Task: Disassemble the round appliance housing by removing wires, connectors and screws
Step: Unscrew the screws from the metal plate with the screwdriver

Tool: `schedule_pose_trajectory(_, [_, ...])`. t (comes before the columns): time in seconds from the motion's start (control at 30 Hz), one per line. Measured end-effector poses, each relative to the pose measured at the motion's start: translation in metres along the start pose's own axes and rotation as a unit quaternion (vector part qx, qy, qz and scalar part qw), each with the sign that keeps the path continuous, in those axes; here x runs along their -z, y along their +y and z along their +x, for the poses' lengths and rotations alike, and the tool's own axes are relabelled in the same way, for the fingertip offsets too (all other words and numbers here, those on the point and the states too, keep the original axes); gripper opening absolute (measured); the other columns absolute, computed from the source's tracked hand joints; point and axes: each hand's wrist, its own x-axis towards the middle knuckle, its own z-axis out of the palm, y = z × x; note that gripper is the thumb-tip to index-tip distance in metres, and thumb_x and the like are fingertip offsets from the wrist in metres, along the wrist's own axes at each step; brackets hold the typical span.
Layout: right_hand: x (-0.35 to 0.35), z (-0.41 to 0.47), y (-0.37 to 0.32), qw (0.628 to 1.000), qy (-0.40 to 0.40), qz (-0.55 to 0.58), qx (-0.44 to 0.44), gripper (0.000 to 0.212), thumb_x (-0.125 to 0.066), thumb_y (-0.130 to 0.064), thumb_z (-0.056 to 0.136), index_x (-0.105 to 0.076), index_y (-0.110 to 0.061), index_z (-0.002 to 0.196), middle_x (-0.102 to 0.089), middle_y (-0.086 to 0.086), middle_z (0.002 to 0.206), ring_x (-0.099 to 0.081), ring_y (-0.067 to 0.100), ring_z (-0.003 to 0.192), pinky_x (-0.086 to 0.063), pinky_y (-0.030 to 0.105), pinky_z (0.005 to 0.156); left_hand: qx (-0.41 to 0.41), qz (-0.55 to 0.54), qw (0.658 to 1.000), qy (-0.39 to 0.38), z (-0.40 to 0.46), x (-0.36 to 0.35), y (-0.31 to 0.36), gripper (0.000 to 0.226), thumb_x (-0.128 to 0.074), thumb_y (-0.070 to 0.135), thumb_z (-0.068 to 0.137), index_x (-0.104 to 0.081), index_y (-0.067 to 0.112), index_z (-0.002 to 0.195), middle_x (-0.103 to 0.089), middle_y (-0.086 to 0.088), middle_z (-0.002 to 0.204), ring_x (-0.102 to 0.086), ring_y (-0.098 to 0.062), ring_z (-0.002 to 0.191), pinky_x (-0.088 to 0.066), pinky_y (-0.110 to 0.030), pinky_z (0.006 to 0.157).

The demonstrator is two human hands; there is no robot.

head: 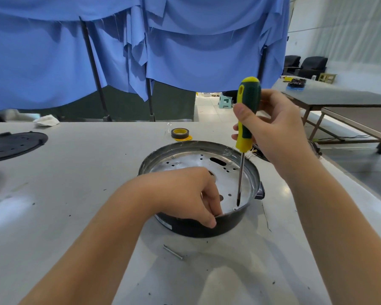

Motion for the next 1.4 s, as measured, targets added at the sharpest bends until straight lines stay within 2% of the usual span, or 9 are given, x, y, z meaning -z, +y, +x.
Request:
schedule_pose_trajectory(0.13, [0.000, 0.000, 0.004, 1.000, 0.001, 0.015, -0.010, 0.019, -0.067, -0.022, 0.087, -0.053, -0.022, 0.100, -0.061, 0.000, 0.100, -0.070, 0.015, 0.070, -0.059, 0.028, 0.060, 0.009, -0.005, 1.000, -0.003, -0.003, 0.004, -0.004, 0.008, -0.075, 0.032, 0.079, -0.071, 0.038, 0.081, -0.062, 0.031, 0.062, -0.057, 0.015, 0.064, -0.039, -0.002, 0.053])
schedule_pose_trajectory(0.3, [0.000, 0.001, 0.005, 0.999, 0.005, 0.041, -0.019, 0.018, -0.067, -0.021, 0.088, -0.053, -0.022, 0.099, -0.061, 0.000, 0.101, -0.071, 0.016, 0.071, -0.058, 0.026, 0.059, 0.018, 0.001, 1.000, 0.002, -0.003, 0.004, -0.004, 0.007, -0.076, 0.035, 0.078, -0.072, 0.038, 0.082, -0.062, 0.028, 0.063, -0.057, 0.013, 0.062, -0.040, -0.010, 0.060])
schedule_pose_trajectory(0.67, [-0.001, 0.000, 0.007, 0.999, -0.022, 0.030, -0.018, 0.022, -0.068, -0.021, 0.086, -0.052, -0.022, 0.101, -0.061, -0.001, 0.100, -0.071, 0.015, 0.071, -0.058, 0.026, 0.058, 0.022, 0.002, 1.000, -0.004, -0.001, 0.006, -0.007, 0.007, -0.076, 0.036, 0.078, -0.072, 0.036, 0.083, -0.062, 0.030, 0.060, -0.057, 0.014, 0.060, -0.037, -0.004, 0.052])
schedule_pose_trajectory(0.8, [-0.002, -0.001, 0.007, 0.999, -0.033, 0.028, -0.021, 0.026, -0.070, -0.021, 0.084, -0.052, -0.022, 0.103, -0.062, 0.000, 0.101, -0.071, 0.016, 0.074, -0.058, 0.027, 0.059, 0.026, 0.004, 1.000, -0.004, -0.002, 0.007, -0.008, 0.006, -0.077, 0.036, 0.077, -0.071, 0.037, 0.079, -0.061, 0.031, 0.059, -0.057, 0.014, 0.060, -0.037, -0.007, 0.055])
schedule_pose_trajectory(0.9, [-0.003, -0.001, 0.006, 0.999, -0.035, 0.013, -0.018, 0.030, -0.075, -0.024, 0.080, -0.052, -0.023, 0.099, -0.063, 0.002, 0.102, -0.072, 0.019, 0.078, -0.060, 0.032, 0.064, 0.025, 0.002, 1.000, -0.010, -0.002, 0.007, -0.008, 0.006, -0.076, 0.035, 0.078, -0.070, 0.038, 0.078, -0.061, 0.031, 0.059, -0.057, 0.014, 0.061, -0.038, -0.007, 0.056])
schedule_pose_trajectory(1.0, [-0.002, -0.001, 0.003, 0.999, -0.038, -0.033, -0.001, 0.032, -0.078, -0.030, 0.075, -0.052, -0.025, 0.094, -0.065, 0.003, 0.101, -0.069, 0.025, 0.089, -0.059, 0.037, 0.078, 0.025, 0.002, 1.000, -0.014, -0.001, 0.008, -0.009, 0.006, -0.076, 0.035, 0.079, -0.071, 0.038, 0.080, -0.062, 0.031, 0.061, -0.057, 0.015, 0.062, -0.039, -0.008, 0.058])
schedule_pose_trajectory(1.1, [0.001, 0.000, -0.001, 0.996, -0.055, -0.062, 0.015, 0.031, -0.079, -0.030, 0.074, -0.055, -0.024, 0.092, -0.066, -0.003, 0.092, -0.067, 0.017, 0.088, -0.057, 0.029, 0.079, 0.024, 0.004, 1.000, -0.014, -0.001, 0.007, -0.009, 0.006, -0.076, 0.036, 0.078, -0.071, 0.039, 0.080, -0.062, 0.032, 0.063, -0.057, 0.015, 0.064, -0.040, -0.010, 0.062])
schedule_pose_trajectory(1.27, [0.009, 0.000, -0.008, 0.993, -0.086, -0.074, 0.028, 0.028, -0.080, -0.024, 0.072, -0.060, -0.025, 0.091, -0.068, -0.005, 0.078, -0.066, 0.003, 0.065, -0.052, 0.014, 0.059, 0.018, 0.025, 0.999, -0.007, -0.002, 0.007, -0.008, 0.005, -0.075, 0.037, 0.078, -0.070, 0.039, 0.079, -0.060, 0.034, 0.064, -0.055, 0.014, 0.067, -0.040, -0.012, 0.063])
schedule_pose_trajectory(1.4, [0.010, -0.001, -0.009, 0.992, -0.097, -0.077, 0.030, 0.027, -0.077, -0.022, 0.075, -0.061, -0.027, 0.096, -0.071, 0.005, 0.091, -0.069, 0.018, 0.084, -0.058, 0.028, 0.076, 0.020, 0.032, 0.999, -0.007, -0.002, 0.007, -0.008, 0.005, -0.074, 0.037, 0.079, -0.071, 0.038, 0.084, -0.060, 0.034, 0.063, -0.057, 0.009, 0.070, -0.041, -0.012, 0.063])
